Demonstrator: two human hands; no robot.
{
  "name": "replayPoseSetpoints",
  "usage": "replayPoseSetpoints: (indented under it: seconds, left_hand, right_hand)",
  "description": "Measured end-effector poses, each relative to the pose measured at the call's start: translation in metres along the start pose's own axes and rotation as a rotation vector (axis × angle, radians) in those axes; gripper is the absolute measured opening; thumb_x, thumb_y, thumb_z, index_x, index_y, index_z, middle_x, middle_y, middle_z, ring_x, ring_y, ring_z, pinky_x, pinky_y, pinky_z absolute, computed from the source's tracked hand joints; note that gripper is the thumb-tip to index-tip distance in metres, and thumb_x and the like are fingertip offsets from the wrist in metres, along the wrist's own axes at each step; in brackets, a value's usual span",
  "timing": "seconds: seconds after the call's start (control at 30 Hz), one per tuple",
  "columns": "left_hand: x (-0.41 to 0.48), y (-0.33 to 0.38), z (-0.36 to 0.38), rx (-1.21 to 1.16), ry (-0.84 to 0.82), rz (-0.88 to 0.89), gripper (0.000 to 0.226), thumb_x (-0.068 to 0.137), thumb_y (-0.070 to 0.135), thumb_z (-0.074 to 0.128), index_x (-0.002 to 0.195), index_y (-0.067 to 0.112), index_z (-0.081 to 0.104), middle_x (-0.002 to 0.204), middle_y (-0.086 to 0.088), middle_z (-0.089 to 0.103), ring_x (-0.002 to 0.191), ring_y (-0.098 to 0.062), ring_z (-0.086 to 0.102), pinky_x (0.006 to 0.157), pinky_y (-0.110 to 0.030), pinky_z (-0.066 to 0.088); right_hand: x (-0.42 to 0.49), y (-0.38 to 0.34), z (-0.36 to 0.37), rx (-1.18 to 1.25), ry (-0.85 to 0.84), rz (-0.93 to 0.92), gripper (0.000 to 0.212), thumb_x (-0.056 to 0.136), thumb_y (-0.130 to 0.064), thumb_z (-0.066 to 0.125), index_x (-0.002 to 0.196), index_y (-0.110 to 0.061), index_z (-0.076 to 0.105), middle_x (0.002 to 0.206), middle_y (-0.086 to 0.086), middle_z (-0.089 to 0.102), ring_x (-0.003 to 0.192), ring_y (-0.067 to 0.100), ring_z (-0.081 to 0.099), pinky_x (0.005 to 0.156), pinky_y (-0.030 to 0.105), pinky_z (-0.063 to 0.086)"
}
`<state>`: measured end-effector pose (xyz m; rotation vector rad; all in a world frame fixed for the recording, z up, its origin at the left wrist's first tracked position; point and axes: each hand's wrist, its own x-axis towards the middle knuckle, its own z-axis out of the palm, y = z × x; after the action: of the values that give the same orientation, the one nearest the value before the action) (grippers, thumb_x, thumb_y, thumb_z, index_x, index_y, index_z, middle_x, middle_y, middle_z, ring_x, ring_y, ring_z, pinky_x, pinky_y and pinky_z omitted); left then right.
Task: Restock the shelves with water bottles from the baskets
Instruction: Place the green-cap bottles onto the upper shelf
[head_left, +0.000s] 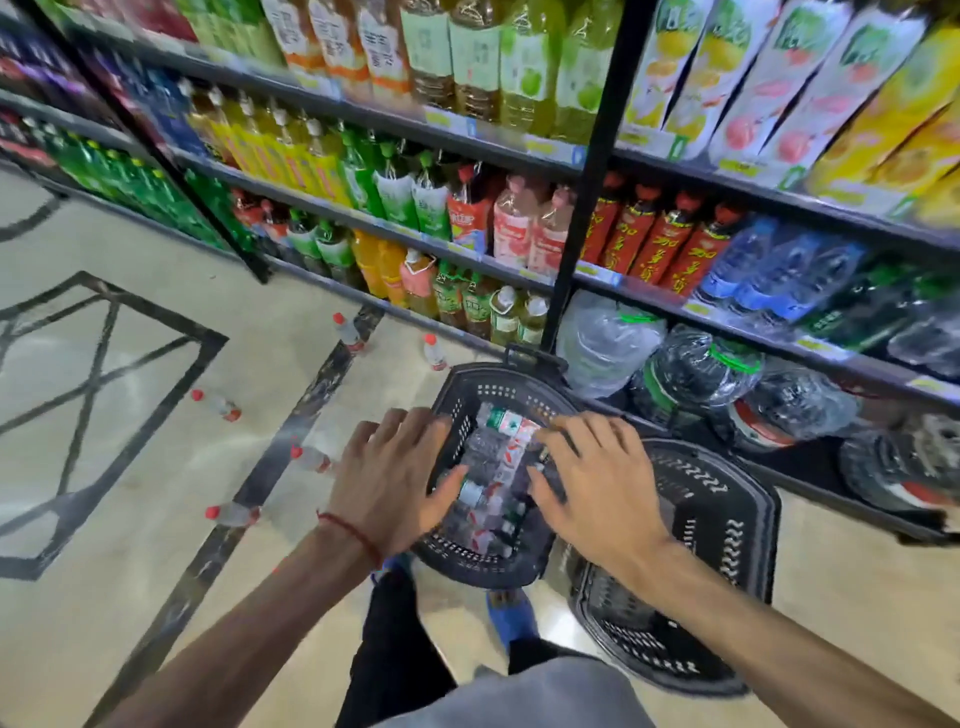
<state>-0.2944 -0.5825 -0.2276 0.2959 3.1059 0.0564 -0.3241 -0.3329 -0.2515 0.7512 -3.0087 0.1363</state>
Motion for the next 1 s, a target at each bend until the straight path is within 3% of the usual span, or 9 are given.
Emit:
replayPoseSetpoints:
  seconds: [0.2,0.33,0.57,0.9,1.0]
  left_hand:
    - [0.093,-0.061,0.031,-0.002,-0.052,0.294,0.05,0.092,0.052,0.049,0.125,0.017,0.065,0.12,-0.003,0.064,0.109,-0.029,0.06,0.087,-0.047,0.052]
    - [0.148,-0.09,0.042,0.021,-0.057,0.536,0.049,0.092,0.05,0.053,0.124,0.016,0.067,0.118,-0.005,0.066,0.11,-0.031,0.06,0.088,-0.048,0.05]
    - [0.2,-0.119,0.104,0.044,-0.057,0.934,0.047,0.094,0.046,0.055,0.126,0.013,0.064,0.121,-0.007,0.066,0.107,-0.032,0.061,0.083,-0.045,0.045]
    - [0.223,-0.134,0.269,0.047,-0.26,1.04,0.043,0.094,0.043,0.053,0.119,0.01,0.065,0.115,-0.009,0.064,0.1,-0.034,0.059,0.078,-0.047,0.05]
    - [0.22,-0.145,0.323,0.05,-0.276,1.065,0.042,0.092,0.042,0.055,0.118,0.012,0.065,0.114,-0.009,0.065,0.102,-0.034,0.061,0.083,-0.045,0.049]
  right_hand:
    - [0.032,-0.02,0.019,-0.079,-0.036,0.292,0.036,0.096,-0.044,0.052,0.116,-0.019,0.068,0.112,0.004,0.064,0.11,0.03,0.057,0.107,0.048,0.038]
    - [0.049,-0.044,0.032,-0.085,0.003,0.527,0.03,0.097,-0.04,0.054,0.107,-0.016,0.068,0.109,0.006,0.064,0.106,0.033,0.059,0.1,0.05,0.043]
    - [0.064,-0.075,0.094,-0.019,-0.053,0.812,0.029,0.094,-0.039,0.053,0.102,-0.017,0.069,0.107,0.004,0.066,0.103,0.03,0.056,0.091,0.045,0.038]
    - [0.077,-0.111,0.283,0.227,-0.342,0.996,0.034,0.089,-0.04,0.052,0.106,-0.017,0.071,0.107,0.004,0.067,0.103,0.031,0.06,0.087,0.044,0.045]
    - [0.082,-0.118,0.354,0.407,-0.473,1.109,0.04,0.092,-0.043,0.05,0.119,-0.022,0.07,0.118,0.003,0.068,0.115,0.029,0.06,0.096,0.042,0.047]
